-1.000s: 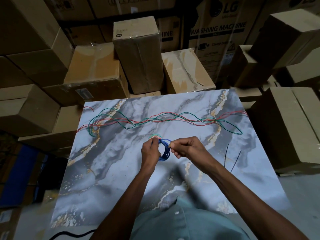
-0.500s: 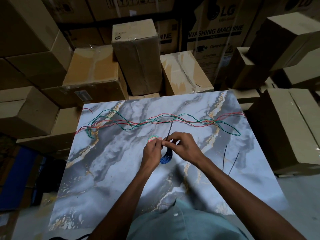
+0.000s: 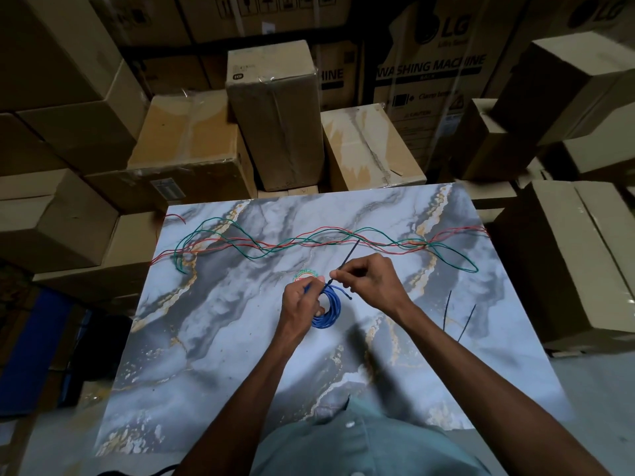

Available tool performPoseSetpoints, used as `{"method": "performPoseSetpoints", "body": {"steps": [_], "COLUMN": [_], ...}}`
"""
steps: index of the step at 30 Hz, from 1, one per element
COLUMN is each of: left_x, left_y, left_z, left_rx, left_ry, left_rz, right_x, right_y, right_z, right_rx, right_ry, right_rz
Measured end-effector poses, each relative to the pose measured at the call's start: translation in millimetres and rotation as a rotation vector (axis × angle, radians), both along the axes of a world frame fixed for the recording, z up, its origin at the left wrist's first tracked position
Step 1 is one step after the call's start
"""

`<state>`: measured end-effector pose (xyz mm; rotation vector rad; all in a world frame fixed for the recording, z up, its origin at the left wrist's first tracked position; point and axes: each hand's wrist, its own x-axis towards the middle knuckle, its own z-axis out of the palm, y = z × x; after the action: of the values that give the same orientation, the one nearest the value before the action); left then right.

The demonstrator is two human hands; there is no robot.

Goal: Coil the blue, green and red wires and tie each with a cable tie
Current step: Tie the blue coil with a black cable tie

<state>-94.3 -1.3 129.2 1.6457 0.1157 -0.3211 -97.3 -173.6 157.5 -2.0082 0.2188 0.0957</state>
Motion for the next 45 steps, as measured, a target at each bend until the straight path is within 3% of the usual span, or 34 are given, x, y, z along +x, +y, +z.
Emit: {"method": "performPoseSetpoints", "body": {"steps": [9, 17, 20, 24, 33, 38, 45], "left_x": [2, -6, -8, -8, -8, -11, -16], "left_y": [2, -9, -10, -10, -13, -8, -4], "left_z": [-14, -7, -8, -3, 6, 9, 9], "left_rx": [0.288, 0.063, 0.057, 0.011, -0.075, -0.151, -0.125], "left_ry": [-0.133, 0.156, 0.188, 0.229, 0.259, 0.273, 0.291], "left_rz": [0.115, 0.176, 0.107, 0.020, -0.003, -0.020, -0.007], "right_x": [-12, -26, -24, -14, -11, -16, -21], "right_y": [11, 11, -3, -18, -13, -7, -5], "right_z": [10, -8, -7, -9, -16, -14, -5], "right_rx": [-0.032, 0.215, 0.295, 0.124, 0.091, 0.180, 0.076], "right_ry": [-0.056, 0.023, 0.049, 0.019, 0.008, 0.030, 0.017], "right_rz": [0.104, 0.143, 0.104, 0.059, -0.108, -0.110, -0.101]}}
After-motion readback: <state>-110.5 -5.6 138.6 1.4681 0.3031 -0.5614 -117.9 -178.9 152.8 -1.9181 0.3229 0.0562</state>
